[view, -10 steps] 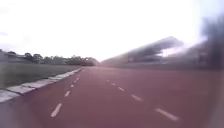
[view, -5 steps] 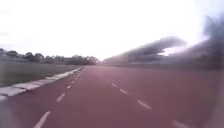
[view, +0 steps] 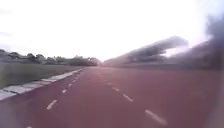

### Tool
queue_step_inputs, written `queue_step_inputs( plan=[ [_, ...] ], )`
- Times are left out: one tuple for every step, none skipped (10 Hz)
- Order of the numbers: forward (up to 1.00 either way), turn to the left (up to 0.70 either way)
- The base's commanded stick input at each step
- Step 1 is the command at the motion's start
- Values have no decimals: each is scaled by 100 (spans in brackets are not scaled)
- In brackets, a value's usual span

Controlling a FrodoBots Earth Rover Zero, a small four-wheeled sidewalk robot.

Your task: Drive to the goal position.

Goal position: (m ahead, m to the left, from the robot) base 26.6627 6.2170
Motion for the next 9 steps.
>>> queue_step_inputs(
  plan=[
    [70, 0],
    [70, 0],
    [70, 0],
    [70, 0],
    [70, 0],
    [70, 0],
    [70, 0],
    [70, 0],
    [70, 0]
  ],
)
